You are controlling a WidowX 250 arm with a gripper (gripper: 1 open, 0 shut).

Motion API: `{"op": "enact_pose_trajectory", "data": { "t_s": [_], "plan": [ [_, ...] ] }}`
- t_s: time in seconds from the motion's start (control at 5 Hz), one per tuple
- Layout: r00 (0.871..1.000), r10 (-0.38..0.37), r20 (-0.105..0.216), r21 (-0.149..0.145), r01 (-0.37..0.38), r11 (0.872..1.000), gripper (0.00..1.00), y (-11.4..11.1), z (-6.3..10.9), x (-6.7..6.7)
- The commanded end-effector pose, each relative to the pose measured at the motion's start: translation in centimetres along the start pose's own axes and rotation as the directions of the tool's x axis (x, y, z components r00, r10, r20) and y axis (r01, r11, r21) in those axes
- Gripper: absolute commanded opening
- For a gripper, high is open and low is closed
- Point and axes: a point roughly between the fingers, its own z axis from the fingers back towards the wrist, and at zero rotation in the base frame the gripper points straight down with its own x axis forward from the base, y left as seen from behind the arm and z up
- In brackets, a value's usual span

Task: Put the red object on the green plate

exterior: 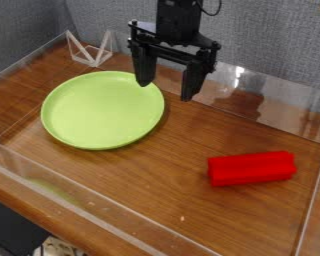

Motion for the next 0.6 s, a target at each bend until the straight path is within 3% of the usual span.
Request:
{"op": "enact_pose_trajectory", "data": {
  "t_s": [0.0,0.2,0.4],
  "plan": [
    [0.992,-0.122,-0.02,0.003,0.122,0.993,1.0,-1.9,-0.8,0.2],
    [0.955,-0.295,-0.028,0.01,0.295,0.955,1.0,-4.7,-1.3,0.1],
    [0.878,-0.475,-0.049,0.023,0.477,0.879,1.0,-7.7,-1.6,0.4]
  ]
}}
